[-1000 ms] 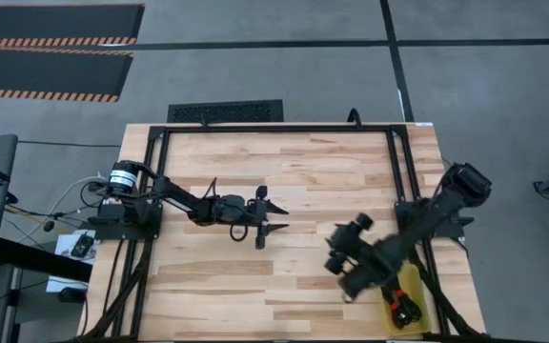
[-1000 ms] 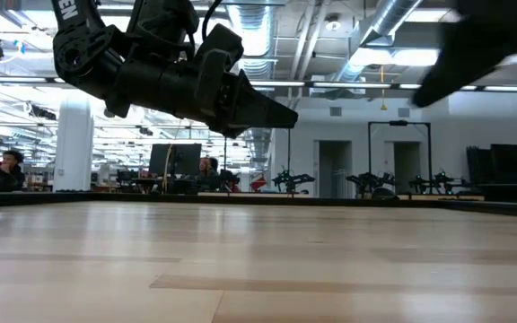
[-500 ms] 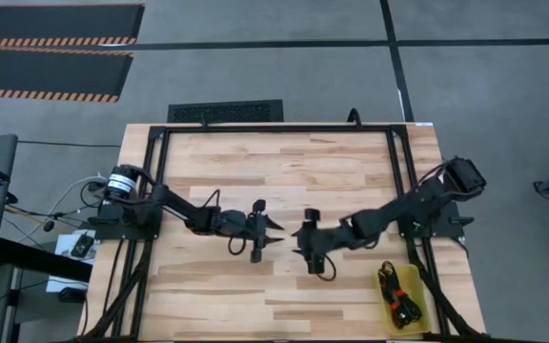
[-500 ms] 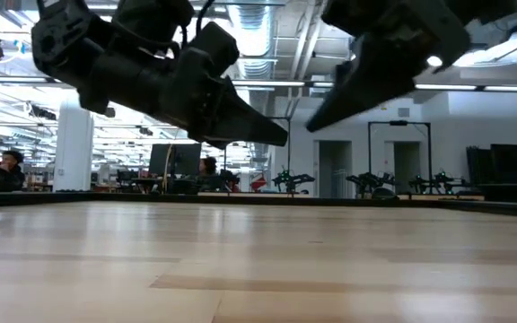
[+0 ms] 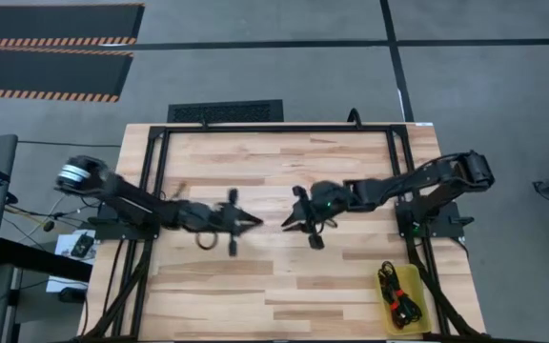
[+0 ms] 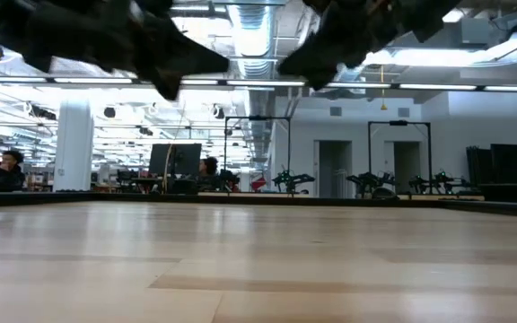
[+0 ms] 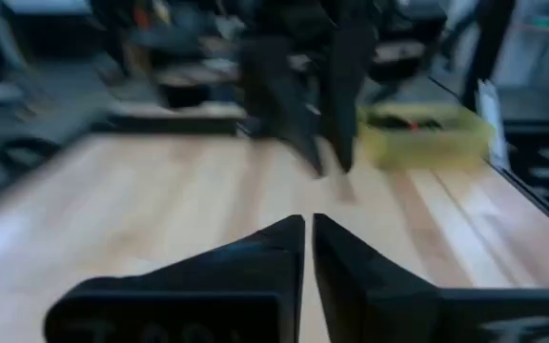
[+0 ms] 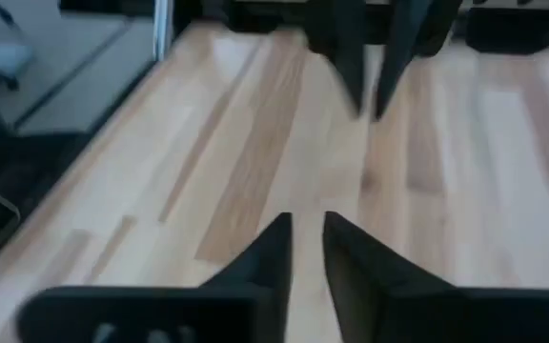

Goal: Pick and place USB-C Cables
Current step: Return to Home Position

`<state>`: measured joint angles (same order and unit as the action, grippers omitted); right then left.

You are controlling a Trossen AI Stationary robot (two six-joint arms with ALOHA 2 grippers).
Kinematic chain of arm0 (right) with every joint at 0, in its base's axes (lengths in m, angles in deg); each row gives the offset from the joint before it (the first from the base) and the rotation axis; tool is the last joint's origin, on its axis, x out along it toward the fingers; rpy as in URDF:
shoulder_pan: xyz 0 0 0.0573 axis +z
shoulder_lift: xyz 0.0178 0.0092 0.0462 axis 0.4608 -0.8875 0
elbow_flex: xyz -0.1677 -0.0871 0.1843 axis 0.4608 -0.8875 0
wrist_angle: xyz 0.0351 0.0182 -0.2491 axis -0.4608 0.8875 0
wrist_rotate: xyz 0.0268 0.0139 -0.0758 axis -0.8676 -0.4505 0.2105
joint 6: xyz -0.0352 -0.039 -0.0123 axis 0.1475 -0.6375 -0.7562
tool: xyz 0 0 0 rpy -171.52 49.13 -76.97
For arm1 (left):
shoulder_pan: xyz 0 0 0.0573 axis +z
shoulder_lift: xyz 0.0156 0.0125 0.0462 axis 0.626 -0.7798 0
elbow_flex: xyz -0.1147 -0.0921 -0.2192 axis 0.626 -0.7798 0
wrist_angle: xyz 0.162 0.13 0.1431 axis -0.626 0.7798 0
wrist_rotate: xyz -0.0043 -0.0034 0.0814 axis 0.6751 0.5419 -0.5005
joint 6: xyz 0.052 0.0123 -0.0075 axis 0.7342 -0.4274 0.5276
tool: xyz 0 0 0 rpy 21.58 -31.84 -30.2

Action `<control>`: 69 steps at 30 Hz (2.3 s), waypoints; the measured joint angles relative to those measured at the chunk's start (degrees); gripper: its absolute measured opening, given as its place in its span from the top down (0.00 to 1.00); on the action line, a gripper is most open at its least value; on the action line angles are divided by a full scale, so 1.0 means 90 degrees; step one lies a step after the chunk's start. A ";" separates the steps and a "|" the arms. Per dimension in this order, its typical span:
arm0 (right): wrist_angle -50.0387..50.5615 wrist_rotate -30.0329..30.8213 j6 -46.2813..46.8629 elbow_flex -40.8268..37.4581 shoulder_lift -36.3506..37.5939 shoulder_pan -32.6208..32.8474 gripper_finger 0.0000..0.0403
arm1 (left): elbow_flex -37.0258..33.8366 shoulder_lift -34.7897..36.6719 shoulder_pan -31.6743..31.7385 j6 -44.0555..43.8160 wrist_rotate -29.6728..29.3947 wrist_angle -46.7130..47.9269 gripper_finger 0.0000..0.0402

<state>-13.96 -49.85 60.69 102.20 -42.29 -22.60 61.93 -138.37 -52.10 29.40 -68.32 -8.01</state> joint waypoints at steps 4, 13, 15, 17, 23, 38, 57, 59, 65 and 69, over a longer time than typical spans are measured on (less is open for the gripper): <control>0.0039 -0.0036 -0.0159 0.0000 0.0469 -0.0033 0.89 | -0.0799 0.1448 0.0044 0.0227 -0.0431 -0.0025 0.99; 0.0693 0.0293 -0.0836 -0.0269 0.1929 0.1167 0.96 | -0.2454 0.3950 -0.0543 -0.0086 -0.0914 -0.0252 0.99; 0.0414 0.0752 -0.0932 -0.0679 0.2368 0.1317 0.94 | -0.2753 0.4229 -0.0683 -0.0087 -0.1142 -0.0500 1.00; -0.0001 0.1084 -0.0943 -0.1223 0.2862 0.1316 0.94 | -0.2888 0.4400 -0.0771 -0.0111 -0.1227 -0.0571 1.00; -0.1247 0.0955 -0.0510 -0.2646 0.4195 0.0819 0.98 | -0.2875 0.4358 -0.0935 -0.0018 -0.1267 -0.0426 1.00; 0.0794 0.0797 -0.0423 -0.2717 0.6710 0.0046 0.98 | -0.2693 0.5591 0.0258 0.0959 -0.0054 -0.0105 1.00; 0.0117 0.0733 -0.0256 -0.4270 0.8695 0.0027 0.99 | -0.2695 0.8492 0.0925 0.0189 0.0448 0.3591 1.00; 0.0145 0.0732 -0.0208 -0.4373 0.8898 0.0027 0.99 | -0.2695 0.8770 0.0925 0.0181 0.0447 0.3890 1.00; 0.0171 0.0728 -0.0065 -0.4747 0.9397 0.0027 0.98 | -0.2697 0.9124 0.0923 0.0424 0.0588 0.4322 1.00; 0.0115 0.0748 0.0115 -0.5022 0.9498 0.0009 0.98 | -0.2884 0.9126 0.0920 0.0577 0.0583 0.4340 1.00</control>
<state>-12.92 -43.12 61.73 57.00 43.20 -22.51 35.98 -56.23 -43.81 34.60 -63.08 31.05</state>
